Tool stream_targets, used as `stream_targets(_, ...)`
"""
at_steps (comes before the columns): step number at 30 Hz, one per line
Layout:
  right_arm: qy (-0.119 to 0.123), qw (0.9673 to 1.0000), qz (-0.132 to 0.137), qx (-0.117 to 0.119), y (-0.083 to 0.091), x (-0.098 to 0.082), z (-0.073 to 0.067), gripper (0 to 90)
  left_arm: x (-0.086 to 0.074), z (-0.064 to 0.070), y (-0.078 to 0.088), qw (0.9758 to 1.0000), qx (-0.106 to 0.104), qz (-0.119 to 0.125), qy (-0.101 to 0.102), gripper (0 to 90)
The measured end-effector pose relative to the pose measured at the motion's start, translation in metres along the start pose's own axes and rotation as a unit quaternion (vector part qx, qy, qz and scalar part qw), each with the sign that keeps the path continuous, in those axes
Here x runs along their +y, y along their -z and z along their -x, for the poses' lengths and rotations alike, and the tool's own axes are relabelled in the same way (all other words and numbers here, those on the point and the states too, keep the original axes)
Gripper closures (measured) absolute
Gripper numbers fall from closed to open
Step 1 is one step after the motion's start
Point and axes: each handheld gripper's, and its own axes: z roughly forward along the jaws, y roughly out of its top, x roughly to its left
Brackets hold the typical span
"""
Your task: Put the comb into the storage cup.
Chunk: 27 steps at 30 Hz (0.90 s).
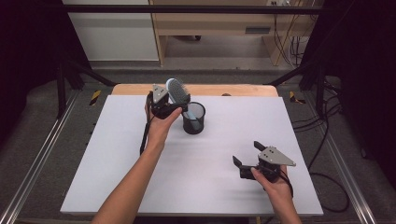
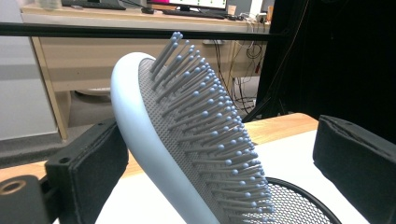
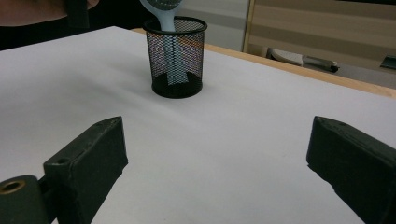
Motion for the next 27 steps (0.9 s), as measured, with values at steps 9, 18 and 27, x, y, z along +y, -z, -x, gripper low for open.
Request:
stream_targets(9,-0.001,1.0,0.0,-0.001,0.0003,-0.0001,0.0001,5.2,0.0014,0.0008,0.0015,0.9999,-0.002,0.008,-0.009,3.6)
stream_targets(18,0.001,1.0,-0.001,-0.002,-0.0001,-0.0001,-0.0003,5.1,0.0004,-0.0021,0.0031,0.9998,0.005,0.014,-0.012,3.6)
stream_targets(27,0.001,1.0,-0.002,-0.002,-0.0003,-0.0001,-0.0013,4.5,0.0028,-0.0006,0.008,0.9995,0.012,0.023,-0.02,3.3)
